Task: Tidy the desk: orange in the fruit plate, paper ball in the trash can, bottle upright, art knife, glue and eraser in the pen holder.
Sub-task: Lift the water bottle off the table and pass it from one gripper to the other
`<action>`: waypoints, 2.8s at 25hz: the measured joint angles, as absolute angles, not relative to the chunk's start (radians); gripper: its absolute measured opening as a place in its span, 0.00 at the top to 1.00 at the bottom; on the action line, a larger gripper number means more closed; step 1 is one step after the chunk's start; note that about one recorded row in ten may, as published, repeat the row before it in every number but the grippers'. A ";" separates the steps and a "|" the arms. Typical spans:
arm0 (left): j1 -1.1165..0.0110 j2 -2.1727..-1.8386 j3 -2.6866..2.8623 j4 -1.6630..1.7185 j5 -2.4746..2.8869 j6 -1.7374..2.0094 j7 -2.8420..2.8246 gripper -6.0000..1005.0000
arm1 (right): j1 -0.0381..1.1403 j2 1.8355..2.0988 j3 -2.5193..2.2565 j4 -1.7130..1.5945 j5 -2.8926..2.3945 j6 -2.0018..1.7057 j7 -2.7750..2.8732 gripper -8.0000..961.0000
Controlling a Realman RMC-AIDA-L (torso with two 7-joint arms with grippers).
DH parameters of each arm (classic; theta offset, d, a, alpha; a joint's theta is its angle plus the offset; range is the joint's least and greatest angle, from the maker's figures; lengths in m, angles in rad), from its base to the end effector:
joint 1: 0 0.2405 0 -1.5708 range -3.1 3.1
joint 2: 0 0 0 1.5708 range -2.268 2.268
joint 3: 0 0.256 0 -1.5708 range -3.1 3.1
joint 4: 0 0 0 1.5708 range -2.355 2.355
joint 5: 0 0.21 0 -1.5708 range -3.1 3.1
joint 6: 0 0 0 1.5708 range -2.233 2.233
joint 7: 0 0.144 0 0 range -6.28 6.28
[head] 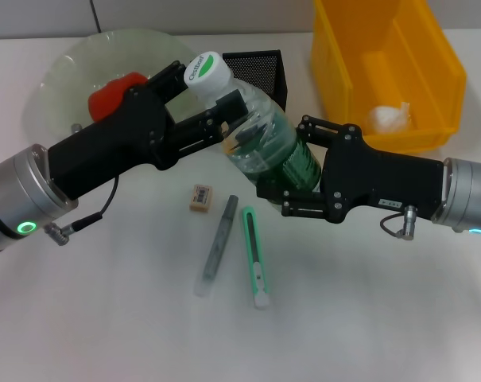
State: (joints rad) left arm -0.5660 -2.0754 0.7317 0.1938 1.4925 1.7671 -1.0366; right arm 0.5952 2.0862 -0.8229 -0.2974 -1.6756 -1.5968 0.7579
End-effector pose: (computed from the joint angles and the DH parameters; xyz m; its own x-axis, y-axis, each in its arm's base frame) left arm -0.2224 0.3017 -0.0210 0.4117 0.1762 0.8941 0.4155 -0.9095 -0.0121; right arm 0.2261 0.3115 -0.0491 0.7401 0.0655 -0.6693 -0.1386 -0.9590 -0.2472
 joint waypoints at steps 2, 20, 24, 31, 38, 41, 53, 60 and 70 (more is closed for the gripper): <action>-0.566 -2.075 0.732 0.193 1.490 1.769 -1.037 0.15 | 0.595 2.086 -0.824 -0.298 -1.672 -1.597 0.758 0.20; -0.576 -2.078 0.736 0.170 1.466 1.772 -1.038 0.29 | 0.594 2.086 -0.824 -0.256 -1.634 -1.604 0.705 0.20; -0.580 -2.079 0.735 0.164 1.466 1.773 -1.038 0.33 | 0.593 2.086 -0.823 -0.239 -1.623 -1.605 0.693 0.20; -0.590 -2.080 0.735 0.154 1.466 1.777 -1.039 0.35 | 0.587 2.088 -0.822 -0.210 -1.602 -1.602 0.674 0.20; -0.594 -2.080 0.733 0.143 1.466 1.777 -1.038 0.36 | 0.588 2.088 -0.822 -0.175 -1.578 -1.600 0.652 0.20; -0.594 -2.080 0.733 0.142 1.464 1.777 -1.038 0.37 | 0.592 2.088 -0.822 -0.152 -1.565 -1.599 0.628 0.20; -0.592 -2.080 0.733 0.139 1.458 1.784 -1.036 0.39 | 0.593 2.089 -0.821 -0.119 -1.559 -1.597 0.621 0.20; -0.592 -2.080 0.734 0.134 1.457 1.784 -1.024 0.40 | 0.594 2.091 -0.821 -0.111 -1.554 -1.598 0.618 0.20; -0.593 -2.080 0.733 0.130 1.457 1.786 -1.013 0.41 | 0.594 2.091 -0.828 -0.110 -1.554 -1.599 0.618 0.20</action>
